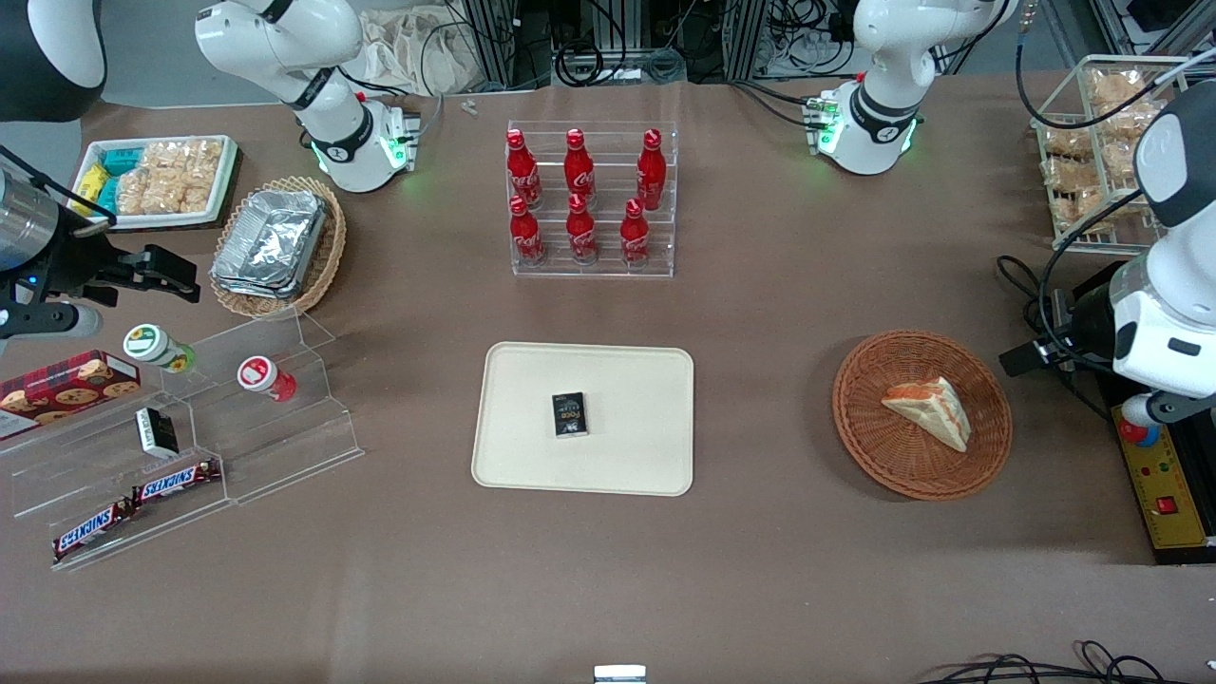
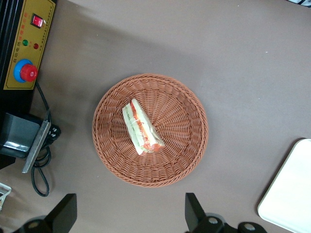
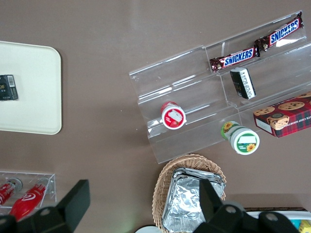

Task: Place sandwich from basket to tray
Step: 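Move the left gripper down over the sandwich in the wicker basket, then close the left gripper on the sandwich wedge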

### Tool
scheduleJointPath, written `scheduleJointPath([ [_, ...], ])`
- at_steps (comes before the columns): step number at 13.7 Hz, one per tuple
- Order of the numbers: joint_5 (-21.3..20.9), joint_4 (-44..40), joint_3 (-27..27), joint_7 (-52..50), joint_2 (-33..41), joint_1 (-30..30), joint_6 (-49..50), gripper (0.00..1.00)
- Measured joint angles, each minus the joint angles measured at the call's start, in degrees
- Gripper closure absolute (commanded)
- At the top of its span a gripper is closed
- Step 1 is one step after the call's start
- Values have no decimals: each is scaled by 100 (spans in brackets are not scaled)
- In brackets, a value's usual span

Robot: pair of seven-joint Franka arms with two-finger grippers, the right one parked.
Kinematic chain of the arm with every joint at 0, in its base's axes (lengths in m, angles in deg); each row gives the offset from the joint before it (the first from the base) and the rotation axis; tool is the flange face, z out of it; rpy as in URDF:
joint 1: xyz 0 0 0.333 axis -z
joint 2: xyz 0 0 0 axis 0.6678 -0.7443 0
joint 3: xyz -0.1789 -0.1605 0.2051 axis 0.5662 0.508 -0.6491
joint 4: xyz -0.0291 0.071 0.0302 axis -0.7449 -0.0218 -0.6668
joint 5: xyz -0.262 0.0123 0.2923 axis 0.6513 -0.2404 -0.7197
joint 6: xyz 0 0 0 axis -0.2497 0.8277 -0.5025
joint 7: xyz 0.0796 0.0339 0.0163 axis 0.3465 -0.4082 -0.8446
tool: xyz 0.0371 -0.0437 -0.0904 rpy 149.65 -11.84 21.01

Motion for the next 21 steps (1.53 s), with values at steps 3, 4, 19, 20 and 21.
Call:
scheduleJointPath([
  [3,29,-21,-1,3,-76,-1,37,0],
  [4,29,-22,-2,0,-116,-2,43,0],
  [19,22,2070,-495,-2922,-1096,-80,-2961,0],
  [20,22,2070,-493,-3011,-1142,-79,-3021,0],
  [21,22,2071,-490,-3085,-1176,-78,-3034,0],
])
